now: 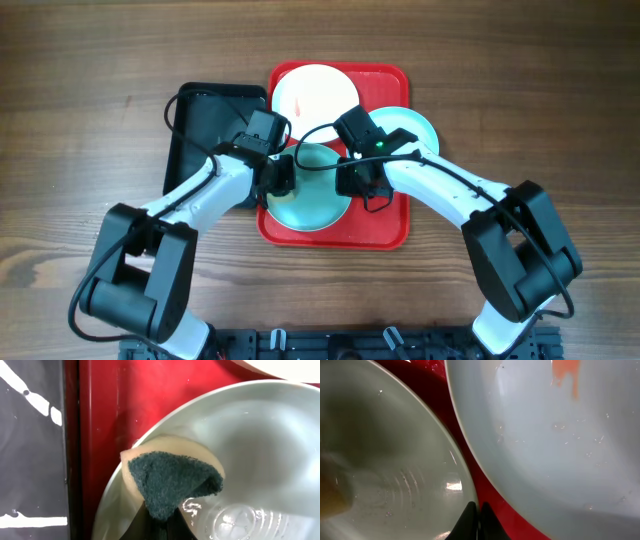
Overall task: Clean dirty plates on tray and stack at the side
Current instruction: 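Scrub the light-blue plate surface with the held sponge, left gripper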
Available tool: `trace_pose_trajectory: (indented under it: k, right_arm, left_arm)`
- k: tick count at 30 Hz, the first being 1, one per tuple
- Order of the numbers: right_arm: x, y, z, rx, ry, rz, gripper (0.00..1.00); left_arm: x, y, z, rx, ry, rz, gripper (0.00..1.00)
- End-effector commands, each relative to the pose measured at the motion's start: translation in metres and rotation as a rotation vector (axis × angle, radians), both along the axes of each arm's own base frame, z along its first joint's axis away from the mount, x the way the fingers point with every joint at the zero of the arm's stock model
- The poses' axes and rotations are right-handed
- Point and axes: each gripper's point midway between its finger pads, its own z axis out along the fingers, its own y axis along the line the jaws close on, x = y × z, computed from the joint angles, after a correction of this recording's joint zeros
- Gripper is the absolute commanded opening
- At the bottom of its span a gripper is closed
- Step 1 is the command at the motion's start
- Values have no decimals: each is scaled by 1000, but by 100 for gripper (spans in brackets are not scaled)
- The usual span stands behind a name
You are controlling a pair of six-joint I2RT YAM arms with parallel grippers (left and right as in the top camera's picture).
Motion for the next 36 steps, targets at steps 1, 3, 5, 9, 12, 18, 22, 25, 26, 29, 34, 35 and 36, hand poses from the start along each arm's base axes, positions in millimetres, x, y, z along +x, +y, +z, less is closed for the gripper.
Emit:
trace_pose_trajectory:
  k: [1, 3, 5, 9, 12, 18, 22, 25, 26, 29, 34, 35, 36]
  right_arm:
    - [-5, -4, -9, -31, 13, 27, 4]
    - [-6, -1, -9, -16, 18, 34, 4]
    - [-7, 0, -9, -11, 21, 35, 4]
    - [-7, 0, -9, -10, 23, 35, 4]
    - [-7, 0, -9, -10, 22, 35, 4]
    - [-7, 1, -9, -3, 22, 38, 4]
    - [-8, 12, -6, 52, 24, 100, 4]
    - [-7, 13, -6, 55, 20, 100, 4]
    - [-7, 13, -6, 55, 20, 100, 4]
    - [-8, 13, -6, 59, 22, 101, 4]
    - [-8, 14, -6, 61, 23, 102, 4]
    - [-8, 14, -6, 64, 25, 102, 4]
    - [-9, 15, -5, 68, 27, 104, 4]
  left_arm:
    - [-18, 2, -28, 20, 95, 2, 4]
    - [-21, -4, -29, -14, 114, -7, 4]
    - [-22, -8, -28, -35, 119, -14, 4]
    - [-24, -15, -27, -69, 128, -27, 4]
    - [-28, -25, -25, -129, 147, -44, 4]
    - [-31, -33, -23, -171, 164, -56, 4]
    - [-33, -36, -22, -192, 172, -62, 4]
    - [-34, -39, -21, -211, 181, -67, 4]
    - [-35, -39, -21, -210, 181, -67, 4]
    - [-35, -39, -22, -210, 183, -67, 4]
    - [-35, -39, -22, -210, 183, -67, 4]
    - [-35, -39, -22, -210, 183, -68, 4]
    - [-35, -39, -22, -210, 183, -68, 4]
